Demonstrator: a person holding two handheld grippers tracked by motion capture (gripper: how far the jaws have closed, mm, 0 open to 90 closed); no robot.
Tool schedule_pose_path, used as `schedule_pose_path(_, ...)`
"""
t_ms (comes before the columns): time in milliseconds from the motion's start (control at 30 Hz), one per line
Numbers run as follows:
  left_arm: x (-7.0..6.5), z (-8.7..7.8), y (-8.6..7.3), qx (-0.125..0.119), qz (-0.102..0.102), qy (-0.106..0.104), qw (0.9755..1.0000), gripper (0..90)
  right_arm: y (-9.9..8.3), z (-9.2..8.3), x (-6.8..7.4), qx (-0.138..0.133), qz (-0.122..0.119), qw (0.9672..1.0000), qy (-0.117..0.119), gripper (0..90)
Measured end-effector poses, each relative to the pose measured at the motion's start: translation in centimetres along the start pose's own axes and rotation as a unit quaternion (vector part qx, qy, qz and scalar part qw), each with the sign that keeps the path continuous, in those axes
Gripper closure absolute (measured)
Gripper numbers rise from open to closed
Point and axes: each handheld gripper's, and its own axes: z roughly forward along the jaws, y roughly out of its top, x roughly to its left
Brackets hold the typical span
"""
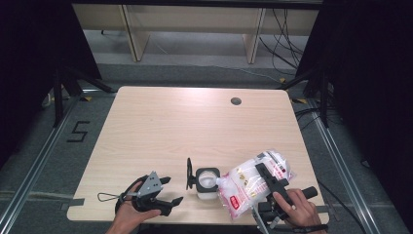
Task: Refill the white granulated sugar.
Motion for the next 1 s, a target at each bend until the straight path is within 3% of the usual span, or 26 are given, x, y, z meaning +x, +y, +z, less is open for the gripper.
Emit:
schedule_pose_path(267, -0.03, 0.02, 0.0, -0.002, -0.002, -0.001, 1.0, 20.3, 0.08, -0.01, 0.03, 0.0, -0.002, 1.0, -0.003, 55.6)
schedule_pose_path(300, 0.04, -0.02, 0.01, 0.002, 0.003, 0.001, 1.0, 20.3, 0.07, -0.16, 0.41, 0.012, 0.026, 0.9996, 0.002, 55.7)
schedule_pose_path(333, 0.19, -0.12, 0.03, 0.011, 0.013, 0.005, 0.9998, 20.3, 0.07, -0.16, 0.41, 0.012, 0.026, 0.9996, 0.002, 55.7)
schedule_pose_path(367, 0.18, -0.11, 0.02, 0.011, 0.012, 0.005, 0.9999, 20.3, 0.07, -0.17, 0.41, 0.013, 0.026, 0.9996, 0.002, 55.6)
schedule_pose_path(400, -0.04, 0.02, 0.0, -0.003, -0.002, -0.001, 1.0, 20.3, 0.07, -0.08, 0.28, 0.009, 0.018, 0.9998, 0.003, 55.7)
schedule_pose_path(433, -0.03, 0.01, 0.0, -0.003, -0.002, 0.0, 1.0, 20.3, 0.06, -0.04, 0.16, 0.006, 0.011, 0.9999, 0.0, 55.7)
schedule_pose_path(467, -0.03, 0.01, 0.0, -0.003, -0.002, 0.0, 1.0, 20.3, 0.03, -0.11, 0.27, 0.008, 0.018, 0.9998, 0.001, 55.6)
schedule_pose_path(567, -0.02, 0.01, 0.0, -0.002, -0.001, -0.001, 1.0, 20.3, 0.04, -0.06, -0.12, 0.004, -0.006, 1.0, -0.001, 55.7)
schedule_pose_path(833, -0.02, 0.01, 0.0, -0.002, -0.002, -0.001, 1.0, 20.3, 0.05, -0.09, 0.2, 0.01, 0.015, 0.9998, 0.002, 55.7)
schedule_pose_path(933, -0.02, 0.01, 0.0, -0.002, -0.002, 0.0, 1.0, 20.3, 0.14, -0.16, -0.28, 0.006, -0.011, 0.9999, -0.008, 55.8)
schedule_pose_path(1000, -0.03, -0.01, 0.01, -0.001, -0.001, 0.001, 1.0, 20.3, 0.12, -0.22, -0.14, 0.011, -0.001, 0.9999, -0.003, 55.7)
